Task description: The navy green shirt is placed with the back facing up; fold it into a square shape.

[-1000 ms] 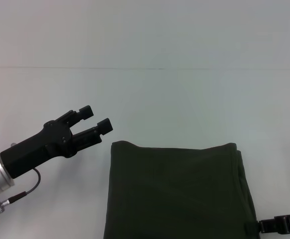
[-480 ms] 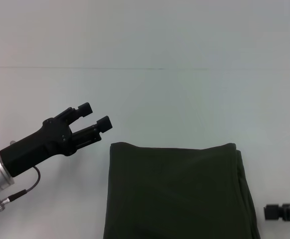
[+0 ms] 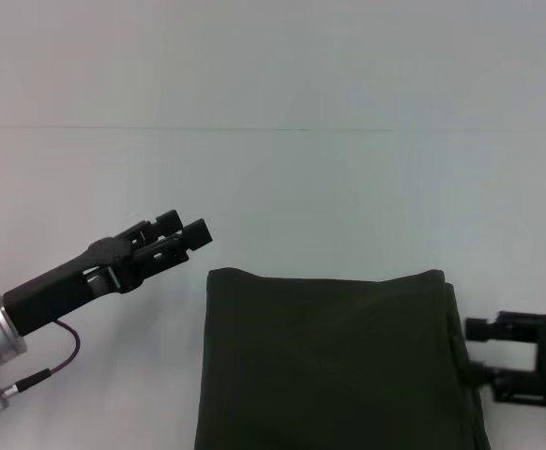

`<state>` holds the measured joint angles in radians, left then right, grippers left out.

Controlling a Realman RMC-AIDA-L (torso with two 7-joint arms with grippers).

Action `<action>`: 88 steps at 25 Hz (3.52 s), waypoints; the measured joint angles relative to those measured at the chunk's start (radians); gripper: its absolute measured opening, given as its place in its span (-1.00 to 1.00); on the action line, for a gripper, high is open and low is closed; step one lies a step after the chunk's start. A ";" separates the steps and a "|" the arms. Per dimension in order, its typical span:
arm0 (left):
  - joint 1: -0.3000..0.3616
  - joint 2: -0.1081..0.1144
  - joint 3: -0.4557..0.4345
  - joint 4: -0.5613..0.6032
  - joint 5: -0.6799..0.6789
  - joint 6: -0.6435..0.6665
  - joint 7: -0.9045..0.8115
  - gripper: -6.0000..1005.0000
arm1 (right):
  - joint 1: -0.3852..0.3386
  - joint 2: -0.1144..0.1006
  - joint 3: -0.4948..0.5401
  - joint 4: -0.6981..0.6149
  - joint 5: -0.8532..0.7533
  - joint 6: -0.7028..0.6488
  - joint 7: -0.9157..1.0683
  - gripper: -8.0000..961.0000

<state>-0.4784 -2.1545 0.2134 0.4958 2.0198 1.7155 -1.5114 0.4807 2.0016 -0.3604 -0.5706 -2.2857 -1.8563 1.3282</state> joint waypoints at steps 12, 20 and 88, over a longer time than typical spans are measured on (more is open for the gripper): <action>0.015 0.006 0.019 0.021 0.015 -0.056 -0.148 0.89 | -0.007 0.086 -0.179 0.036 -0.003 0.350 -0.227 0.41; 0.005 0.012 0.028 0.032 0.042 -0.078 -0.221 0.89 | -0.048 0.083 -0.166 0.023 0.043 0.298 -0.300 0.41; -0.225 0.037 0.471 0.025 0.355 -0.364 -0.916 -0.11 | -0.165 0.091 -0.095 0.067 0.145 0.085 -0.565 0.83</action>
<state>-0.7038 -2.1176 0.6842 0.5204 2.3745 1.3517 -2.4278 0.3160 2.0923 -0.4556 -0.5033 -2.1403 -1.7710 0.7637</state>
